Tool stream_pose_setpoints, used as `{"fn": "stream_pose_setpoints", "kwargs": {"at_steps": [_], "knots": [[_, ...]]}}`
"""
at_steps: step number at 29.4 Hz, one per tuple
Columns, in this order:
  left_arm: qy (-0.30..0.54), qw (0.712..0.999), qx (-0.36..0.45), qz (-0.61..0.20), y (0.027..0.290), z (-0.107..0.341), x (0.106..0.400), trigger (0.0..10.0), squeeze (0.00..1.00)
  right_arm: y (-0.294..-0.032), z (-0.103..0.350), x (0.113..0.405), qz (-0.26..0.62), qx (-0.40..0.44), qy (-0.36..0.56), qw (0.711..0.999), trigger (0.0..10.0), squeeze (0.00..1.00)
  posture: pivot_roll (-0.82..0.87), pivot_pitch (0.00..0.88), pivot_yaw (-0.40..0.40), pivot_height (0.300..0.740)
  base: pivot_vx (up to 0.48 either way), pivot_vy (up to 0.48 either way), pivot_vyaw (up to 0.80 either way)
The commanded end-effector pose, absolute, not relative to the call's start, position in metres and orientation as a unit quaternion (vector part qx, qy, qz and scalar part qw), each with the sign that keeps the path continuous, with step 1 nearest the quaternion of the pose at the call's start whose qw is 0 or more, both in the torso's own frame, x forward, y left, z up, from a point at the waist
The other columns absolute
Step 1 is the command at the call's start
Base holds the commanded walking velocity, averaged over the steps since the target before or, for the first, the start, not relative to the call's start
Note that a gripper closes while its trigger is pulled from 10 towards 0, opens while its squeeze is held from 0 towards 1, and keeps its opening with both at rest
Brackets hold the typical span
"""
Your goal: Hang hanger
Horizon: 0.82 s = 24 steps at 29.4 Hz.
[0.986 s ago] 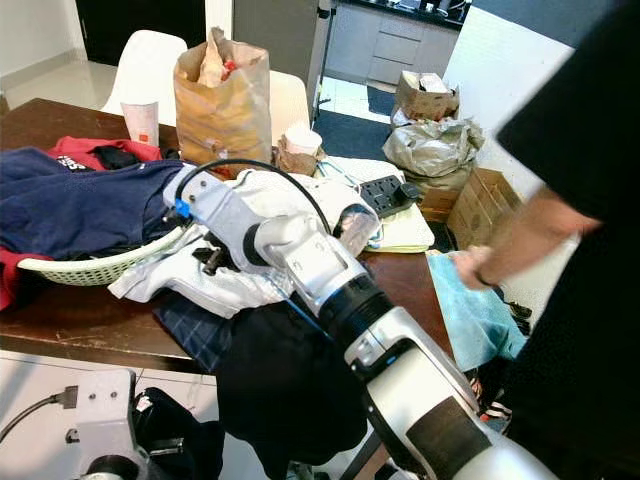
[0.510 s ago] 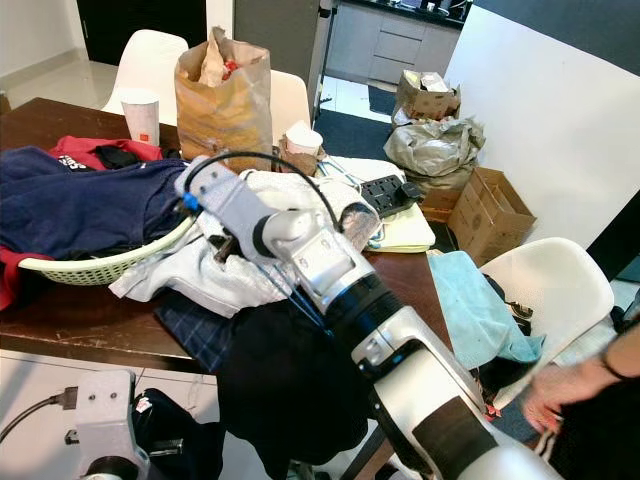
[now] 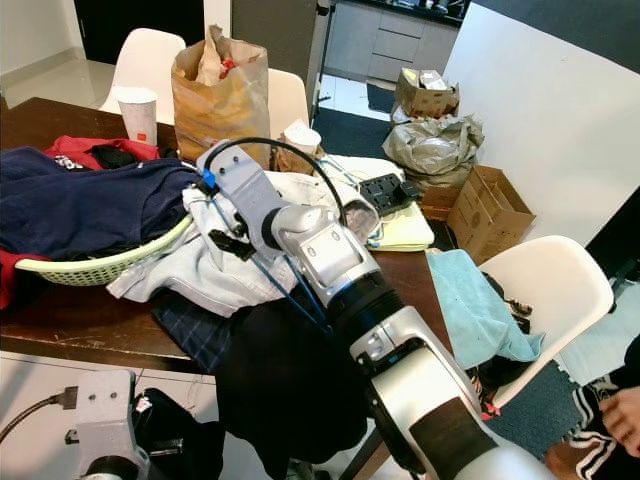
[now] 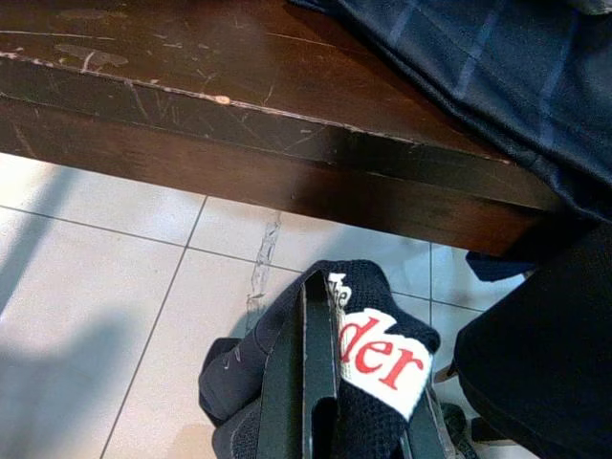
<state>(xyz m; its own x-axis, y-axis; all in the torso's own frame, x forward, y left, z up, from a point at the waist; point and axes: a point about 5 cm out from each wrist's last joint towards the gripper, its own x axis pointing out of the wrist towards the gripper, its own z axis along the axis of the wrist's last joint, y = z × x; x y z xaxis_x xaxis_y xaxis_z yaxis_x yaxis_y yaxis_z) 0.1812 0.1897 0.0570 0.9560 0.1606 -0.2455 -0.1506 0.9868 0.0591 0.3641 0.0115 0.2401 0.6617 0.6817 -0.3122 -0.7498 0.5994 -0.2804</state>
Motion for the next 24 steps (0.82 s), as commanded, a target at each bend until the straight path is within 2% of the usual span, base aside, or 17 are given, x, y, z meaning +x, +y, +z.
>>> {"fn": "stream_pose_setpoints", "kwargs": {"at_steps": [1,5,6,10,14,16,18,20,22,24], "knots": [[0.115,0.990,0.024,0.073,0.187,0.062,0.184,10.0,0.00,0.004,0.233,0.366,0.389,-0.180,0.102,0.898,10.0,0.00,0.13,0.000,-0.172,0.740,0.000,0.000,0.00],[0.115,0.990,0.024,0.073,0.187,0.062,0.184,10.0,0.00,0.006,0.238,0.367,0.393,-0.158,0.089,0.902,10.0,0.00,0.13,0.000,-0.173,0.740,0.000,0.000,0.00],[0.115,0.990,0.024,0.073,0.187,0.062,0.184,10.0,0.00,0.007,0.247,0.368,0.396,-0.114,0.069,0.909,10.0,0.00,0.13,0.000,-0.173,0.740,0.000,0.000,0.00],[0.115,0.990,0.024,0.074,0.187,0.062,0.183,10.0,0.00,0.008,0.258,0.369,0.394,-0.050,0.046,0.917,10.0,0.00,0.13,0.000,-0.172,0.740,0.000,0.000,0.00],[0.116,0.990,0.024,0.073,0.186,0.062,0.183,10.0,0.00,0.007,0.259,0.370,0.379,-0.032,0.040,0.924,10.0,0.00,0.13,0.000,-0.170,0.740,0.000,0.000,0.00],[0.116,0.990,0.025,0.071,0.186,0.062,0.183,10.0,0.00,0.006,0.255,0.371,0.370,-0.042,0.044,0.927,10.0,0.00,0.13,0.000,-0.169,0.740,0.000,0.000,0.00],[0.117,0.990,0.025,0.070,0.186,0.062,0.183,10.0,0.00,0.004,0.248,0.371,0.356,-0.101,0.050,0.928,10.0,0.00,0.13,0.000,-0.168,0.740,0.000,0.000,0.00],[0.117,0.990,0.025,0.070,0.186,0.062,0.183,10.0,0.00,0.004,0.248,0.371,0.356,-0.101,0.050,0.928,10.0,0.00,0.13,0.000,-0.168,0.740,0.000,0.000,0.00],[0.117,0.990,0.025,0.069,0.186,0.062,0.184,10.0,0.00,0.001,0.237,0.372,0.342,-0.161,0.067,0.924,10.0,0.00,0.13,0.000,-0.170,0.740,0.000,0.000,0.00],[0.117,0.990,0.025,0.069,0.186,0.062,0.184,10.0,0.00,0.000,0.234,0.372,0.338,-0.177,0.072,0.921,10.0,0.00,0.13,0.000,-0.170,0.740,0.000,0.000,0.00]]}}
